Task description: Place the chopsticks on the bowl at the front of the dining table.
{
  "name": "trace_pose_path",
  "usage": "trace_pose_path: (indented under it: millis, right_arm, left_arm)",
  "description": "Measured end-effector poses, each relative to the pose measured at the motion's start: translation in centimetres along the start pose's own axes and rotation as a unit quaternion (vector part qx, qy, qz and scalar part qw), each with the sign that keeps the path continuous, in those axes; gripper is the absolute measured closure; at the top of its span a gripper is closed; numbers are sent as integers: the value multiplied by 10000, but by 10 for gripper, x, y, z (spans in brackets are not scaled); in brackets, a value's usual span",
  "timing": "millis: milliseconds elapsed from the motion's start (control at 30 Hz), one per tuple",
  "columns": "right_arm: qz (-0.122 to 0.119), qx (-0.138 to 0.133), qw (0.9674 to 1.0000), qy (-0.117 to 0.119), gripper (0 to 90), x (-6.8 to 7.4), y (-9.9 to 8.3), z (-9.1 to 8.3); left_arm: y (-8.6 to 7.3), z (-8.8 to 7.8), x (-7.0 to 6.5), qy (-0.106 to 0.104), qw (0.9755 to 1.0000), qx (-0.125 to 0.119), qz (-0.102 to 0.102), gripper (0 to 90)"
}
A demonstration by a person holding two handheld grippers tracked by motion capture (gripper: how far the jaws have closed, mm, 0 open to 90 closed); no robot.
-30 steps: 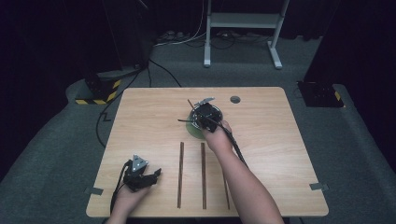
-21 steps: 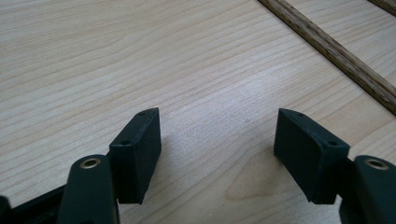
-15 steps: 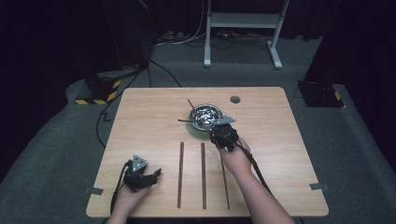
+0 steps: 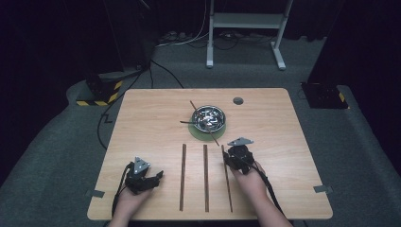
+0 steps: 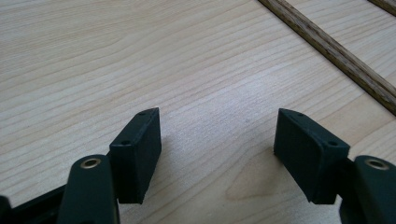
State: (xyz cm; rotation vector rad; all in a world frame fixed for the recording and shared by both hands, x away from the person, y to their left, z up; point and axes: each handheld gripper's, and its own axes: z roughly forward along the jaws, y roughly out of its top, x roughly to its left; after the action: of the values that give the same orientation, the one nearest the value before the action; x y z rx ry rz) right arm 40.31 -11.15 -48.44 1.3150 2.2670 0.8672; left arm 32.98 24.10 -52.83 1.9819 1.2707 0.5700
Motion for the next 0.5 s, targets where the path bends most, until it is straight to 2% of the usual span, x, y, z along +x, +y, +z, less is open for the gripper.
trace_pose_path:
  millis: [100,200,367,500]
  right_arm:
    - [59,153,9998,76,672,7,-14,-1]
    - [103,195,9997,110,668,13,-24,-3]
    - [117,267,9994,197,657,20,-34,-4]
    - [123,307,9994,122,617,24,-38,-6]
  left_arm:
    - [0,0,0,-1,10000,1,1,320]
    - [0,0,0,0,10000,0,1,320]
    - [0,0,0,3,10000,-1,0,320]
    - [0,0,0,2,10000,0,2,320]
